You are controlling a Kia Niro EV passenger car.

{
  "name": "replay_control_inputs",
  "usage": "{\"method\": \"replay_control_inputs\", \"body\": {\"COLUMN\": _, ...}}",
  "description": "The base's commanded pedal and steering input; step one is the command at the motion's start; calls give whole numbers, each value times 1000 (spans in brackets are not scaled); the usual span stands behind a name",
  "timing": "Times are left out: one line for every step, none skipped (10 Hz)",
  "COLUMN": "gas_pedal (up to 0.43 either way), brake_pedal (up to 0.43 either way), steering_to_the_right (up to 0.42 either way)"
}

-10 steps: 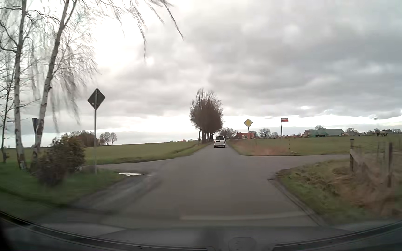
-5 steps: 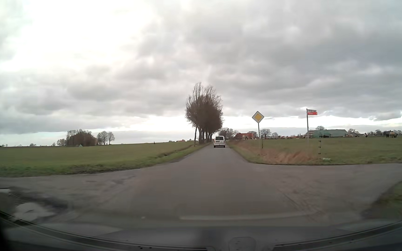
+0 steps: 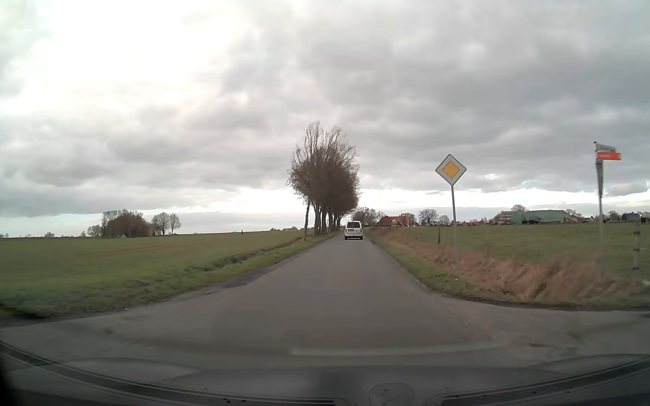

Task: Follow the waypoints while adhering to traffic rules and regulations

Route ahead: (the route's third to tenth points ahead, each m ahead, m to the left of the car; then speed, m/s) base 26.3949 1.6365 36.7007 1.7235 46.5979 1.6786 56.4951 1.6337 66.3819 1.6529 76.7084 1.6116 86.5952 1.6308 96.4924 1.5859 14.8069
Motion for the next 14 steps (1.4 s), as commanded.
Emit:
{"method": "replay_control_inputs", "body": {"gas_pedal": 240, "brake_pedal": 0, "steering_to_the_right": 3}}
{"method": "replay_control_inputs", "body": {"gas_pedal": 240, "brake_pedal": 0, "steering_to_the_right": 2}}
{"method": "replay_control_inputs", "body": {"gas_pedal": 240, "brake_pedal": 0, "steering_to_the_right": 2}}
{"method": "replay_control_inputs", "body": {"gas_pedal": 240, "brake_pedal": 0, "steering_to_the_right": 2}}
{"method": "replay_control_inputs", "body": {"gas_pedal": 240, "brake_pedal": 0, "steering_to_the_right": 0}}
{"method": "replay_control_inputs", "body": {"gas_pedal": 240, "brake_pedal": 0, "steering_to_the_right": 0}}
{"method": "replay_control_inputs", "body": {"gas_pedal": 240, "brake_pedal": 0, "steering_to_the_right": 0}}
{"method": "replay_control_inputs", "body": {"gas_pedal": 240, "brake_pedal": 0, "steering_to_the_right": -1}}
{"method": "replay_control_inputs", "body": {"gas_pedal": 240, "brake_pedal": 0, "steering_to_the_right": 0}}
{"method": "replay_control_inputs", "body": {"gas_pedal": 240, "brake_pedal": 0, "steering_to_the_right": 0}}
{"method": "replay_control_inputs", "body": {"gas_pedal": 240, "brake_pedal": 0, "steering_to_the_right": 0}}
{"method": "replay_control_inputs", "body": {"gas_pedal": 240, "brake_pedal": 0, "steering_to_the_right": 0}}
{"method": "replay_control_inputs", "body": {"gas_pedal": 240, "brake_pedal": 0, "steering_to_the_right": 0}}
{"method": "replay_control_inputs", "body": {"gas_pedal": 228, "brake_pedal": 0, "steering_to_the_right": 0}}
